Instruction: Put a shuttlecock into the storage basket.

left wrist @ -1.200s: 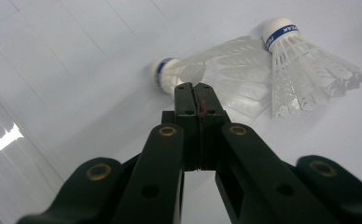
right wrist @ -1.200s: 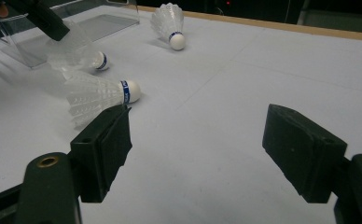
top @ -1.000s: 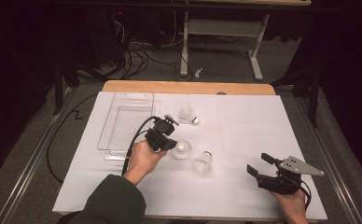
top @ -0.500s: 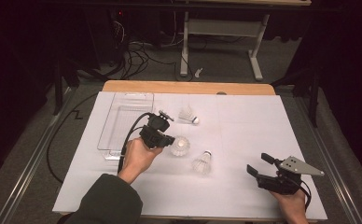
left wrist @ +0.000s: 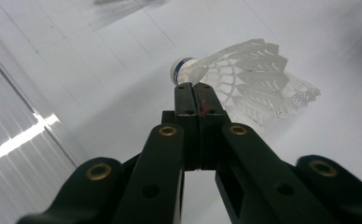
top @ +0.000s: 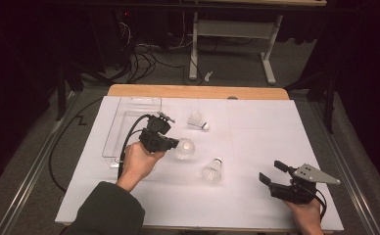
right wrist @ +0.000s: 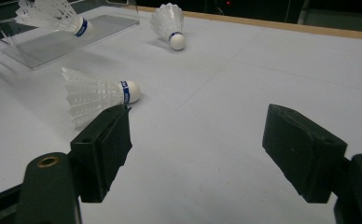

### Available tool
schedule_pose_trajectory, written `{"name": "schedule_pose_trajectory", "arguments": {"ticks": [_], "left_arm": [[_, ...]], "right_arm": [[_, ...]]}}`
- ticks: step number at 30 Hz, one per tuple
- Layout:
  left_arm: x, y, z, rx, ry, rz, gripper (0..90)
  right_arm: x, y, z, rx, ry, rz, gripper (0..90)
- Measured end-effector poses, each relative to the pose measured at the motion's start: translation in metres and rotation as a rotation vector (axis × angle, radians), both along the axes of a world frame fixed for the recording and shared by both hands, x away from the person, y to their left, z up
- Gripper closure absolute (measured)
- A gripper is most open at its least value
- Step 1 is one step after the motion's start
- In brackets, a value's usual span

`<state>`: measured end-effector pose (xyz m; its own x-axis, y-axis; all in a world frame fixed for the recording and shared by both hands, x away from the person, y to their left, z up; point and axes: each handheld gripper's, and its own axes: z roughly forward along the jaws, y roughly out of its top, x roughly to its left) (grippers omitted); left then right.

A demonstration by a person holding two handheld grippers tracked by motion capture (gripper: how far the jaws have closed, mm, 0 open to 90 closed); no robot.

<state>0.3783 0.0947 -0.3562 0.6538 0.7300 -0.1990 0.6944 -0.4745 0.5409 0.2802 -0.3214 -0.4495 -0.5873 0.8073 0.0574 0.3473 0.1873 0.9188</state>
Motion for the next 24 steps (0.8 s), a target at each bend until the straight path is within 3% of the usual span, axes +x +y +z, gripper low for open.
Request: {"name": "schedule_pose_trajectory", "arguments": {"ticks": [24], "left_arm": [[0.001,0.021,0.009,-0.025,-0.015,0.033,90.0]], "right_arm": [[0.0,0.0,0.0,-0.002,0.002,0.002,23.9]]}}
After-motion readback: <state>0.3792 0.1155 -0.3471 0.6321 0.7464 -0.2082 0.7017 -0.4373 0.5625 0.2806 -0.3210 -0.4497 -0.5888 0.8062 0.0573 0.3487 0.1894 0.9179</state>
